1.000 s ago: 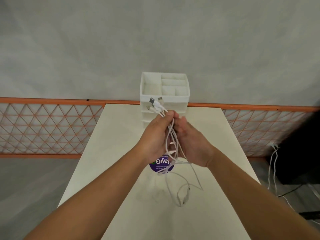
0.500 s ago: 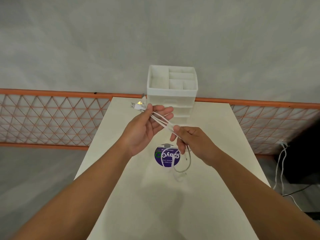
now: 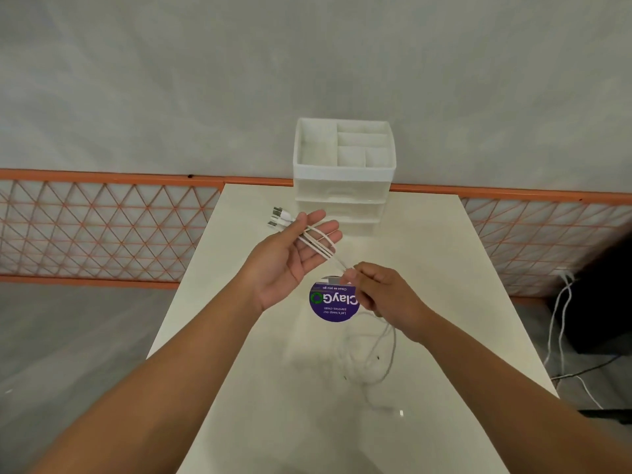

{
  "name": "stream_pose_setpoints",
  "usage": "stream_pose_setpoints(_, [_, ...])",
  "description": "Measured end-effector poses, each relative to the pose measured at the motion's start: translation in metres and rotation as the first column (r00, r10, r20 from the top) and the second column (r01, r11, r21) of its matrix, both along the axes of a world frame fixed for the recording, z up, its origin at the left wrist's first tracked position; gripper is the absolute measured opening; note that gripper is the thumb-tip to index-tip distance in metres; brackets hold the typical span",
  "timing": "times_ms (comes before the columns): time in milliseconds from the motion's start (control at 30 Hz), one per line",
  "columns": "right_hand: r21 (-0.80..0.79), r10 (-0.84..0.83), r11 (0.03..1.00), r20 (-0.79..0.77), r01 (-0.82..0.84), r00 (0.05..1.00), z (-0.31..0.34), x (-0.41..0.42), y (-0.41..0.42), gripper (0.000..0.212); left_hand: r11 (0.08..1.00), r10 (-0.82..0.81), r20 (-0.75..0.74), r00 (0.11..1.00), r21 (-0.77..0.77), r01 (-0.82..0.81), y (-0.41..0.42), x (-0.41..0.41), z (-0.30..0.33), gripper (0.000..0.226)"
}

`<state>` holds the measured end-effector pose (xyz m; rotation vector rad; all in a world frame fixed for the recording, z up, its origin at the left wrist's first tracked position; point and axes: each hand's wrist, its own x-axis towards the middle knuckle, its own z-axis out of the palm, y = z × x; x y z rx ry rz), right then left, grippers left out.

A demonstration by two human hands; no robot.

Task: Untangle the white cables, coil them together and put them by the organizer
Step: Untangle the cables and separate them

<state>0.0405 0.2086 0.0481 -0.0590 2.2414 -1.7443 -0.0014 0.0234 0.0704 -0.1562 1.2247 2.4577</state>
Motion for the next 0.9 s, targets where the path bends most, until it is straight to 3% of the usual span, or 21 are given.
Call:
stream_pose_setpoints(33, [-0.024, -0.006, 1.0, 0.001, 0.006, 1.0, 0.0, 0.0, 0.002, 0.025, 1.0, -0.017, -0.018, 1.0, -0.022, 0.017, -0.002, 0.0, -0.001, 0.03])
stream_pose_setpoints(167, [-0.056, 0.053, 0.997, -0.021, -0.054, 0.998, 0.006, 0.002, 0.009, 0.027, 0.933, 0.001, -0.125, 0.992, -0.358, -0.046, -0.008, -0.003, -0.009, 0.025])
stream_pose_setpoints(267, [-0.011, 0.142, 0.99, -0.011, -0.142, 0.99, 0.006, 0.002, 0.007, 0.025, 0.955, 0.046, -0.144, 0.988, -0.284, -0.086, -0.003, -0.004, -0.006, 0.028])
stream_pose_setpoints(400, [0.025, 0.075, 0.997, 0.023, -0.076, 0.997, 0.002, -0.002, 0.006, 0.024, 0.995, 0.017, -0.149, 0.989, -0.095, -0.031, 0.004, -0.002, 0.003, 0.029])
stream_pose_setpoints(500, [-0.052, 0.081, 0.995, 0.001, -0.081, 0.997, -0.002, 0.001, 0.005, 0.026, 0.986, 0.057, -0.15, 0.987, -0.145, -0.079, 0.005, -0.002, -0.001, 0.031])
stream_pose_setpoints(667, [0.021, 0.074, 0.997, -0.081, -0.073, 0.994, -0.003, -0.001, 0.001, 0.02, 0.963, 0.171, -0.169, 0.971, -0.182, -0.201, 0.002, -0.004, -0.004, 0.035])
stream_pose_setpoints(767, [0.032, 0.068, 0.997, -0.053, -0.066, 0.996, 0.0, -0.001, 0.005, 0.024, 0.964, 0.122, -0.224, 0.967, -0.206, -0.17, 0.0, -0.004, -0.006, 0.033])
stream_pose_setpoints(900, [-0.029, 0.145, 0.989, 0.096, -0.143, 0.985, 0.002, 0.0, 0.012, 0.027, 0.957, -0.008, -0.241, 0.97, -0.283, -0.062, 0.002, 0.0, -0.005, 0.031])
